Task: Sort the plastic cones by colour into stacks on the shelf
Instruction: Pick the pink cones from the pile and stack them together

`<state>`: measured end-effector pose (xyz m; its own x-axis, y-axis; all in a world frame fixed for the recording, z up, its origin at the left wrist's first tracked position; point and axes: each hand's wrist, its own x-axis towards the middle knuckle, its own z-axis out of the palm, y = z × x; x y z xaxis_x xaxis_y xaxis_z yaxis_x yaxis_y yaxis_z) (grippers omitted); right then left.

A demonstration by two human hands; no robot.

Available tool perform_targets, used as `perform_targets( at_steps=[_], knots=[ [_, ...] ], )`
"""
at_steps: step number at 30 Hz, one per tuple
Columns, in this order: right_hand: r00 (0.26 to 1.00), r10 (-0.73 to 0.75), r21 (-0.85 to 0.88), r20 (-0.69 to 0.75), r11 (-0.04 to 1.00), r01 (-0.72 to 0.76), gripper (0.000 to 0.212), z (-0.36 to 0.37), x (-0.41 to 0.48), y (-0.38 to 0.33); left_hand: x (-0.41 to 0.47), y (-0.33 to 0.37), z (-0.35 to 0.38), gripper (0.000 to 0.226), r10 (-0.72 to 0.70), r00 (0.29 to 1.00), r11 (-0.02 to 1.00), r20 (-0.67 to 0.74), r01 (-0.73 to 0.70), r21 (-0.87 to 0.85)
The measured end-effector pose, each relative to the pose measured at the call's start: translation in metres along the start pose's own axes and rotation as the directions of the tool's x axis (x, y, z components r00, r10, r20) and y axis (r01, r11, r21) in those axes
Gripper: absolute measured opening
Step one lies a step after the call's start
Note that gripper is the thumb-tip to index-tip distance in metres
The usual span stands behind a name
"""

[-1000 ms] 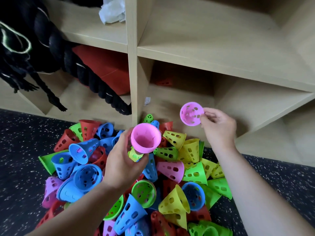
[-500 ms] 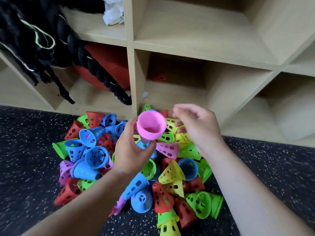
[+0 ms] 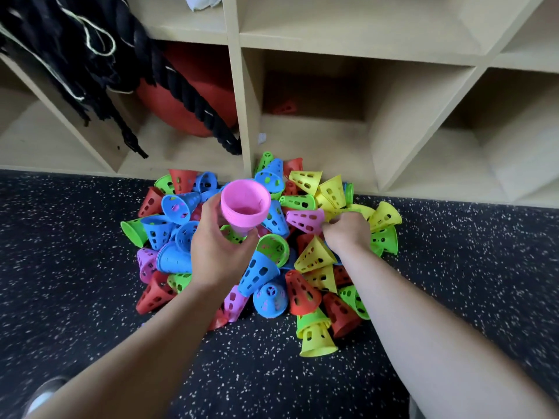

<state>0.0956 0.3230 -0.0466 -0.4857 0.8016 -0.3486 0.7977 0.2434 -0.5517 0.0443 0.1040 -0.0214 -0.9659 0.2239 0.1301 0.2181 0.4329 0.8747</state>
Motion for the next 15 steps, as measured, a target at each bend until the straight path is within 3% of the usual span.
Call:
perform_targets(
  at_steps=[4,10,13,15],
  knots=[
    [0.999,-0.001,0.033,0.045,0.999,-0.001,0.013,0.003,-0.002,0.0,-0.005,-0.004,-0.009,0.069,-0.007,1.0,1.0,0.004,0.007,0.006],
    [0.998,0.054,0.417,-0.042,0.908,-0.032,0.017,0.001,-0.011,-0.003,-0.012,-0.005,-0.018,0.066,-0.002,1.0,1.0,0.002,0.002,0.008],
    [0.978,-0.072,0.481,-0.197,0.862,0.161,0.013,-0.009,-0.025,-0.018,-0.017,-0.007,-0.023,0.065,-0.009,1.0,1.0,0.008,0.009,0.003],
    [0.922,-0.224,0.456,-0.316,0.816,0.354,0.014,-0.022,-0.042,-0.033,-0.018,-0.008,-0.026,0.065,-0.015,1.0,1.0,0.014,0.015,0.005]
  ],
)
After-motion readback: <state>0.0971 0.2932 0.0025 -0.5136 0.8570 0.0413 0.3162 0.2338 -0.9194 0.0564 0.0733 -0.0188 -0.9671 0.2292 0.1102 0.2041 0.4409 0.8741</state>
